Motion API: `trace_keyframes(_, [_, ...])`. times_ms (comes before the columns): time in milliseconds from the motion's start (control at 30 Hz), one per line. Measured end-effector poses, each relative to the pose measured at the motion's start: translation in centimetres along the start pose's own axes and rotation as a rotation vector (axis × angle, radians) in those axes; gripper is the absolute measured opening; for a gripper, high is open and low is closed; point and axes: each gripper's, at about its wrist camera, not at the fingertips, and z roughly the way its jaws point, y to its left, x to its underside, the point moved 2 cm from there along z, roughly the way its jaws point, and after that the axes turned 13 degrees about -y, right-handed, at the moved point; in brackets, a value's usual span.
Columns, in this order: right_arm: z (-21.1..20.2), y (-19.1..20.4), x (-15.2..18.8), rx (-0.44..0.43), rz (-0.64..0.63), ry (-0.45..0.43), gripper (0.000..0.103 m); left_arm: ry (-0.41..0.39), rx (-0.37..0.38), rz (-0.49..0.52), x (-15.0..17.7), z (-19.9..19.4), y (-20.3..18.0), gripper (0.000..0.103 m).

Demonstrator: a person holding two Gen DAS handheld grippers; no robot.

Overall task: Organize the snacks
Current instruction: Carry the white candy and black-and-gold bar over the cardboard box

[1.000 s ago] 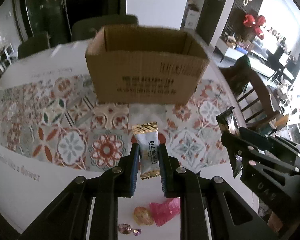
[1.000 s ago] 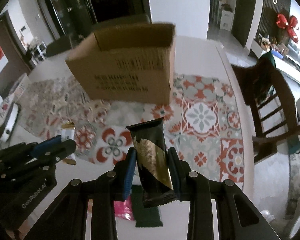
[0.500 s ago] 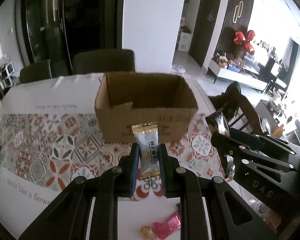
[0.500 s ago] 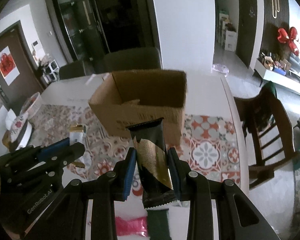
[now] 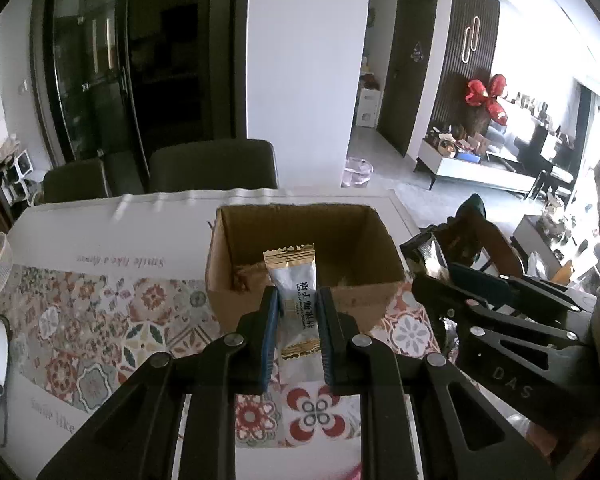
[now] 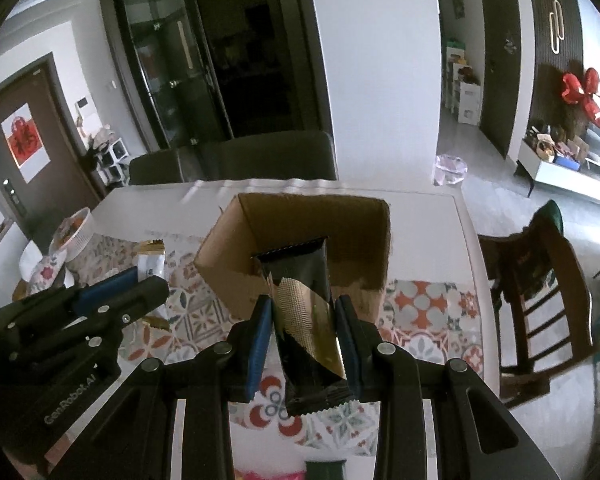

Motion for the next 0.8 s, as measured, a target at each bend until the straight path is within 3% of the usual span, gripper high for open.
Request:
trace_keyframes(367, [4.5,-0.3,-2.6,-0.019,-0.034,0.021,0.033,0.034,0.006,-0.007,-2.2,4.5,1.3,0.020])
trace_keyframes(800, [11.0,-1.4,-3.4,-0.043,-0.058,0.073,0.033,0.088,0.025,-0.009,-2.6,11.3,2.7,0.020])
